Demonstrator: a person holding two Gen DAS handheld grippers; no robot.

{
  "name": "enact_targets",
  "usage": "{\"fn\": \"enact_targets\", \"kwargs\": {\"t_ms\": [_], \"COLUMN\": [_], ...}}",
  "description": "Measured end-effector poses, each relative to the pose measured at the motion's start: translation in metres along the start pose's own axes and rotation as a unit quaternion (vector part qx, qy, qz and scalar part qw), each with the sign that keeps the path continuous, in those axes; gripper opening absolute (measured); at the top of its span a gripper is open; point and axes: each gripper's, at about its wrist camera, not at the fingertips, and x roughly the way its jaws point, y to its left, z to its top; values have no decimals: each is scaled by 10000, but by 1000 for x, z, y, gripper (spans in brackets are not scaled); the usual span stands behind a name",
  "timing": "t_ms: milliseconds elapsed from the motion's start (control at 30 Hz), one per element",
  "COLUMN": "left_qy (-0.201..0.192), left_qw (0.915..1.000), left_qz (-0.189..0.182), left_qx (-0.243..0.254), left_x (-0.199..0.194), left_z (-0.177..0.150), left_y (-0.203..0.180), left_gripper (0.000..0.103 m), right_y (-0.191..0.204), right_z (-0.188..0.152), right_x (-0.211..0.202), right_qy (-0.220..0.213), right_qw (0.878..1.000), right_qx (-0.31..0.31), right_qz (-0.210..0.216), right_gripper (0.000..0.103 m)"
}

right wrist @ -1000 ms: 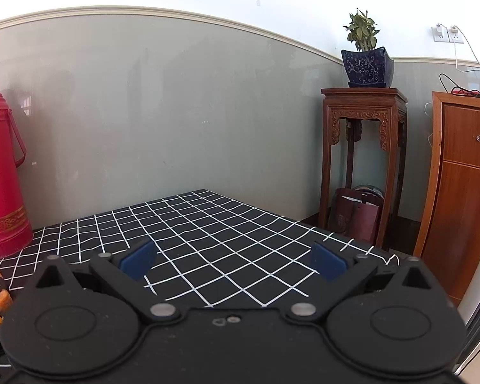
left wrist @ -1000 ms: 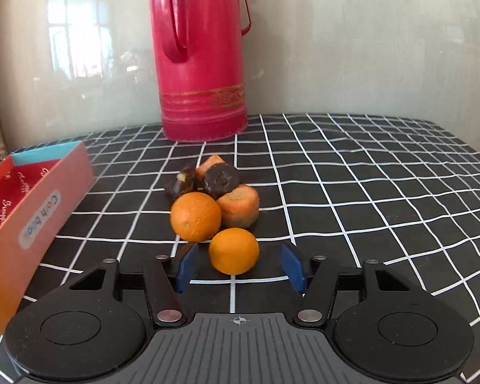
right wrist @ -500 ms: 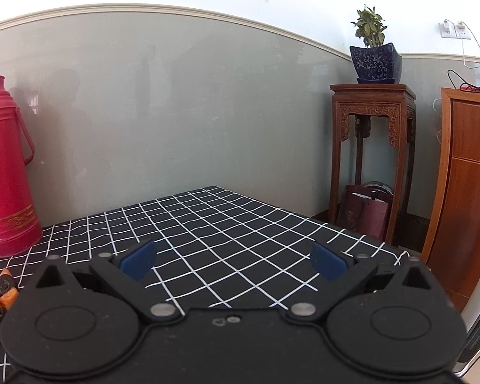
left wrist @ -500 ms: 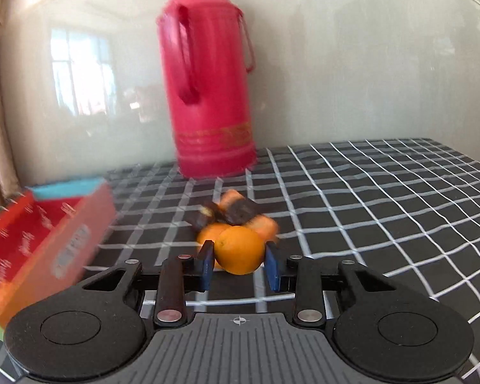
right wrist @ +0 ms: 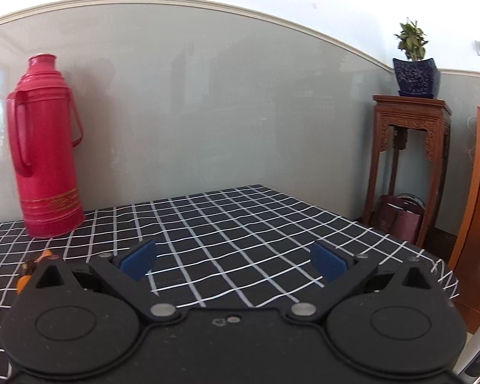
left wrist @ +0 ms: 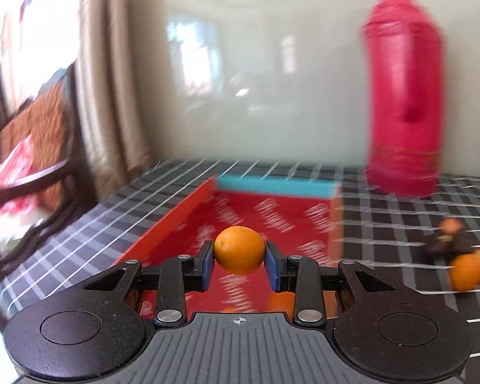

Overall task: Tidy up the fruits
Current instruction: 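Carry the tangerine with the left gripper into the box and release, then grasp a tangerine from the pile with the right gripper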

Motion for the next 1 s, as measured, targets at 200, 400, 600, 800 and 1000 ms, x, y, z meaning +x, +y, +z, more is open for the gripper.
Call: {"fn": "enact_targets", "kwargs": {"t_ms": [200, 400, 600, 800, 1000], "left_qy": [694, 395, 114, -320, -417], "left_qw": [9970, 9973, 9960, 9935, 9916], "left_qz": [176, -23, -146, 258, 620], "left_qx": [-288, -617, -874, -1064, -1055], "left_x": [28, 14, -5, -29, -37], "left_z": [-8, -6, -3, -2, -20], "left_y": [34, 54, 83, 130, 173], "left_gripper": [34, 82, 83, 96, 98], "right_y": [37, 75, 109, 143, 167], "right_z": [-2, -6, -11, -14, -22], "right_x": [0, -1, 5, 26, 42], "right_qy": [97, 160, 417, 1000, 1454], "right_qw": [9984, 9937, 9874, 9782, 9737], "right_qx": [-215, -436, -500, -388, -294], "right_qz": [509, 1016, 1442, 1778, 1731], "right_gripper": [97, 97, 92, 71, 59]}}
